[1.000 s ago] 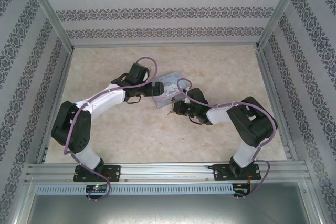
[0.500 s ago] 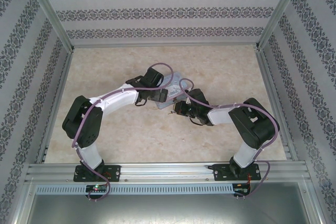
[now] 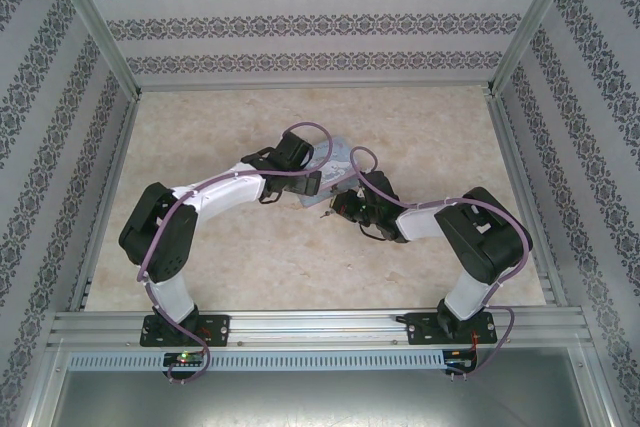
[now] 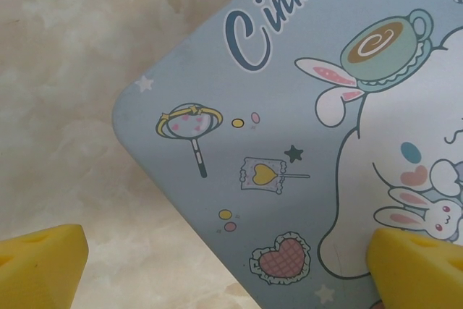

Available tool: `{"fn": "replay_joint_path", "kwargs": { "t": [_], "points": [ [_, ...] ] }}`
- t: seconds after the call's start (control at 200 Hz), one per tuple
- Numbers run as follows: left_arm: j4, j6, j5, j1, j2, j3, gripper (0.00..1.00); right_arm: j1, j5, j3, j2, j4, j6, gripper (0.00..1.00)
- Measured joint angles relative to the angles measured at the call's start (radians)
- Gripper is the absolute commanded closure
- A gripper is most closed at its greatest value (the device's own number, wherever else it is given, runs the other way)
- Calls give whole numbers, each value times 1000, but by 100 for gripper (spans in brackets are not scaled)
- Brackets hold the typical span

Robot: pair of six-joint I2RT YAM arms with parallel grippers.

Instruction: Unlock the padlock with the key

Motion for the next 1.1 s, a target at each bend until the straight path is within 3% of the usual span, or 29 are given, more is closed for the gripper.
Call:
{"fn": "replay_joint_path", "kwargs": {
  "t": [0.674,1.104],
  "points": [
    [63,0,-6,0,0,-25,2,-14,5,31,84,108,113,100],
    [102,0,-3,0,20,-20,5,-151,-138,138,98,-8,45,100]
  ]
}}
